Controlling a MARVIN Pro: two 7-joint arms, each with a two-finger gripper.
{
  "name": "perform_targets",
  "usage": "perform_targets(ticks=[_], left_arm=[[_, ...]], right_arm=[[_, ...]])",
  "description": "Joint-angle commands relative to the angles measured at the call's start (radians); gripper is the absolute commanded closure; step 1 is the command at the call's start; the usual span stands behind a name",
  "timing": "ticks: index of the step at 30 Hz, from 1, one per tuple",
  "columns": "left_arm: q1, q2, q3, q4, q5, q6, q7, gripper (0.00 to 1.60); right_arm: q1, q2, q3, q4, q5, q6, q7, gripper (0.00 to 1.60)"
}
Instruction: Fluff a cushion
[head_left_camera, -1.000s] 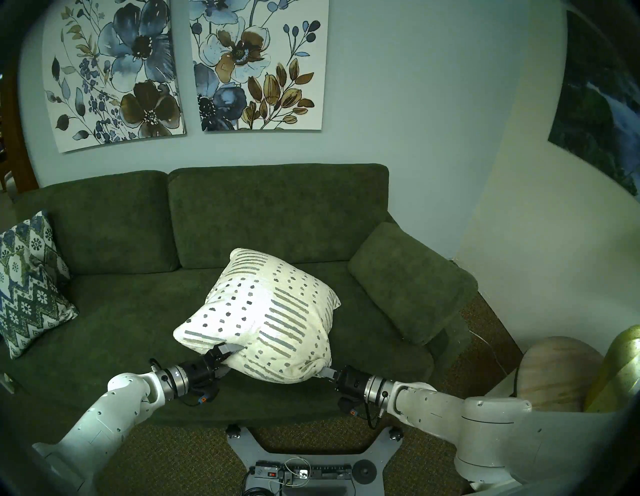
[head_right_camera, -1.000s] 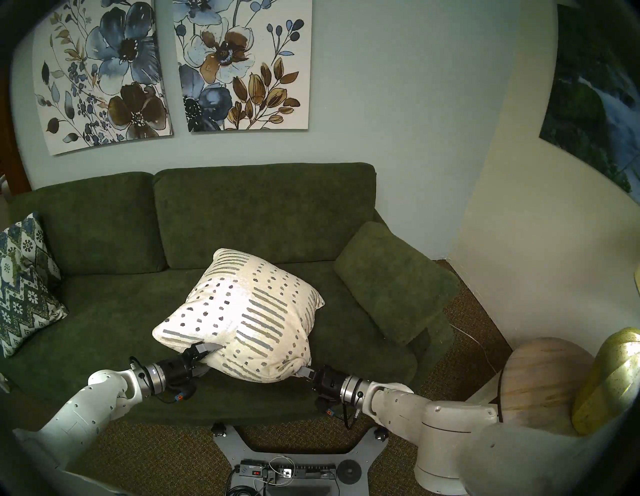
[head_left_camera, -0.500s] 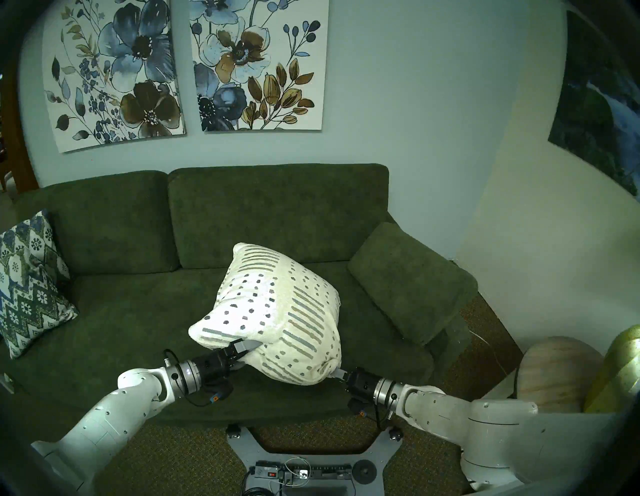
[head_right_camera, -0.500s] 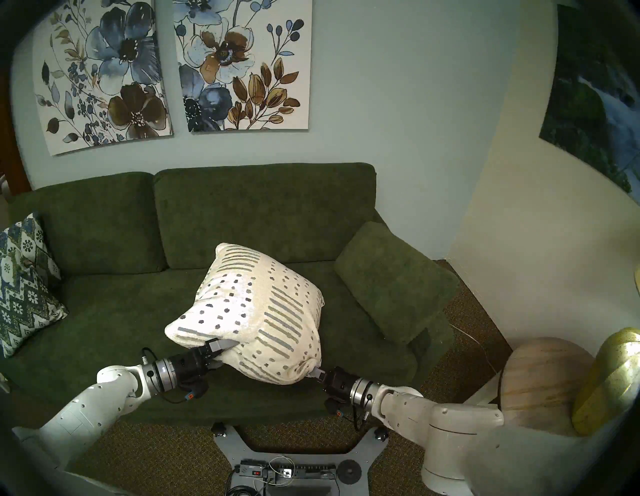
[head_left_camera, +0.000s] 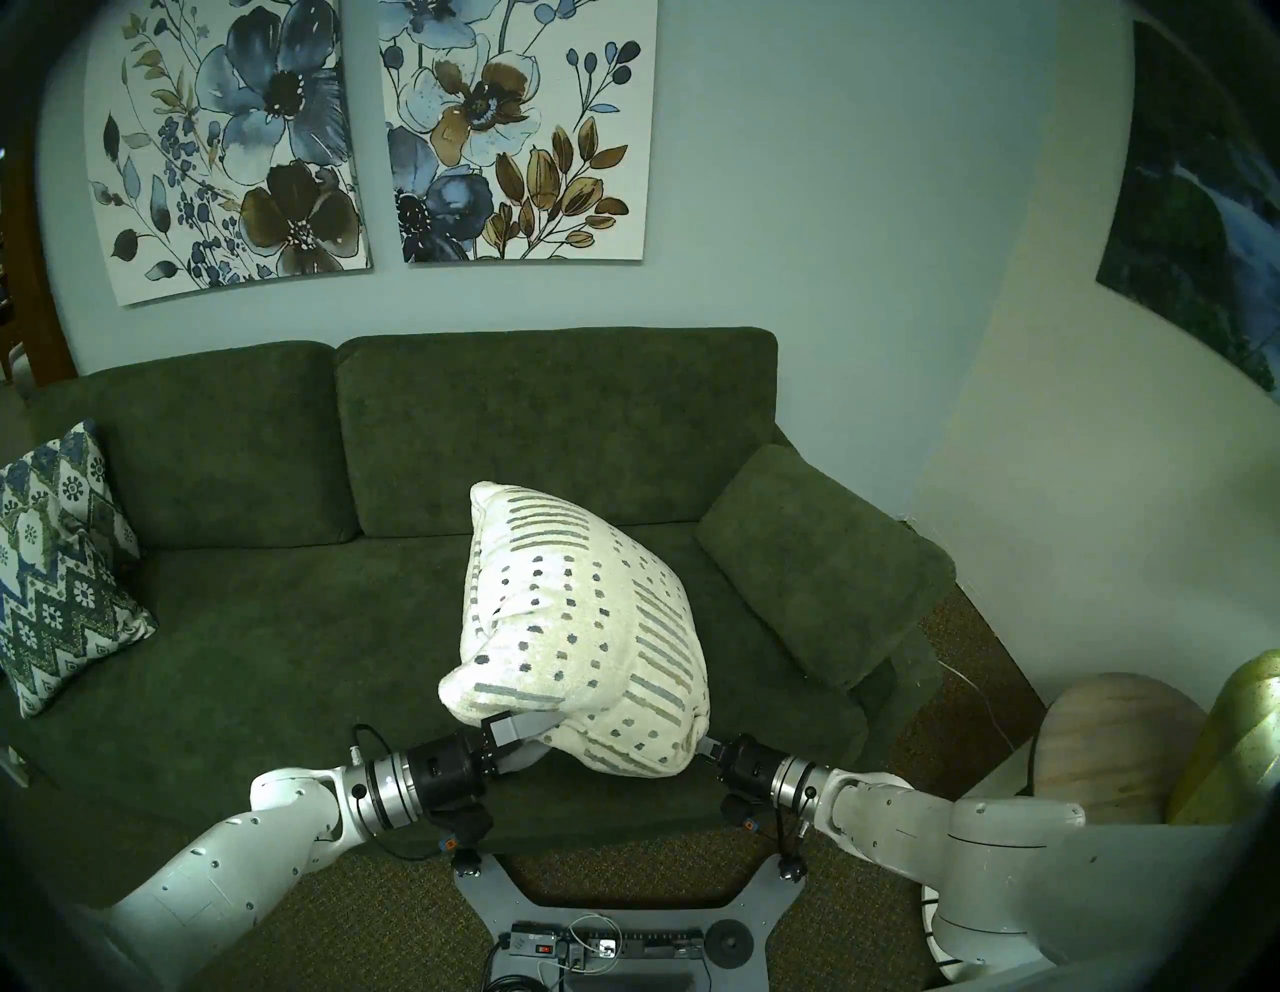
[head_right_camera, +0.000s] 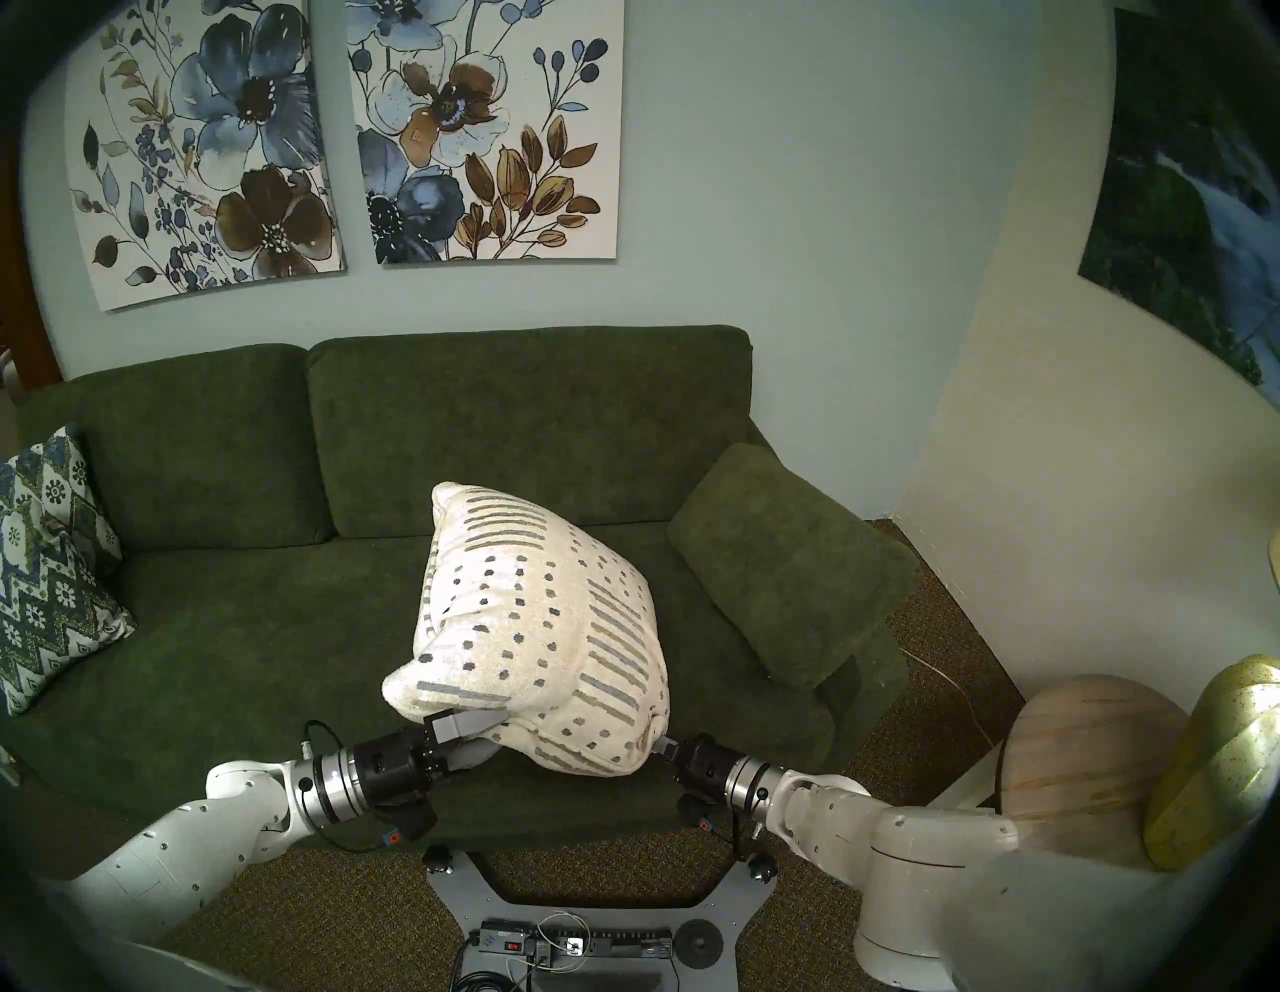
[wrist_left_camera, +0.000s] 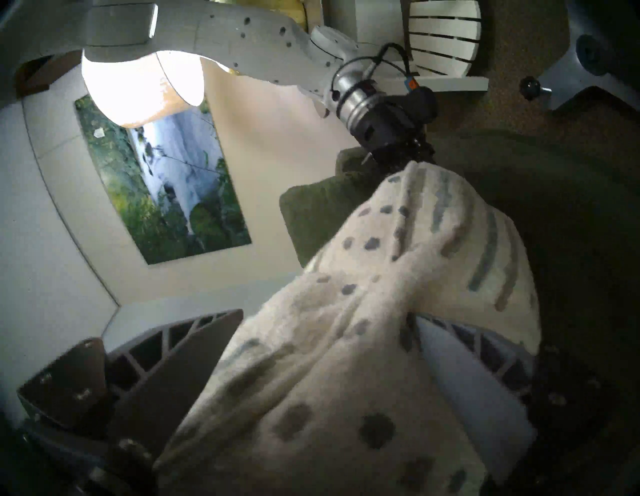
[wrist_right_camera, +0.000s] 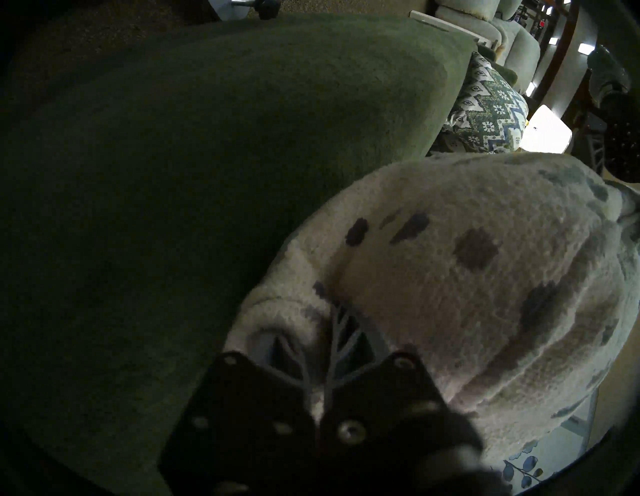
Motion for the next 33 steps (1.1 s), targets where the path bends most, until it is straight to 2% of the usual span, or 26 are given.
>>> perform_targets(ticks=[1, 4, 8, 10, 12, 13, 17, 18, 20, 22, 29, 33], left_arm=[[0.103, 0.101, -0.065, -0.117, -0.006, 0.06, 0.118, 0.0], [0.157, 0.146, -0.092, -0.149, 0.011, 0.102, 0.169, 0.0], [0.214, 0.202, -0.083, -0.1, 0.049, 0.142, 0.218, 0.0], [0.236, 0.215, -0.071, -0.056, 0.064, 0.146, 0.224, 0.0], [0.226, 0.221, -0.051, -0.026, 0.066, 0.135, 0.23, 0.0], [0.261, 0.233, -0.05, 0.003, 0.068, 0.134, 0.251, 0.0], [0.297, 0.219, -0.054, 0.054, 0.094, 0.172, 0.231, 0.0], [0.264, 0.194, -0.053, 0.108, 0.094, 0.189, 0.231, 0.0], [0.206, 0.176, -0.067, 0.152, 0.075, 0.184, 0.241, 0.0], [0.158, 0.165, -0.087, 0.162, 0.054, 0.179, 0.247, 0.0], [0.106, 0.134, -0.112, 0.127, 0.06, 0.193, 0.233, 0.0], [0.085, 0.134, -0.116, 0.085, 0.064, 0.216, 0.261, 0.0]], right_arm=[[0.013, -0.011, 0.0, 0.002, -0.001, 0.008, 0.02, 1.6], [0.019, -0.012, 0.003, 0.003, 0.002, 0.01, 0.022, 1.6], [0.028, 0.005, 0.011, 0.004, 0.008, 0.012, 0.016, 1.6], [0.029, 0.016, 0.014, 0.004, 0.011, 0.013, 0.009, 1.6], [0.029, 0.023, 0.018, 0.004, 0.014, 0.014, 0.009, 1.6], [0.03, 0.033, 0.023, 0.004, 0.017, 0.013, 0.007, 1.6], [0.032, 0.037, 0.03, 0.004, 0.019, 0.013, 0.003, 1.6], [0.037, 0.032, 0.032, 0.003, 0.018, 0.016, -0.003, 1.6], [0.043, 0.026, 0.031, -0.002, 0.015, 0.023, -0.014, 1.6], [0.048, 0.022, 0.029, -0.005, 0.011, 0.027, -0.023, 1.6], [0.048, 0.027, 0.03, -0.005, 0.01, 0.036, -0.053, 1.6], [0.035, 0.043, 0.034, 0.001, 0.012, 0.041, -0.073, 1.6]])
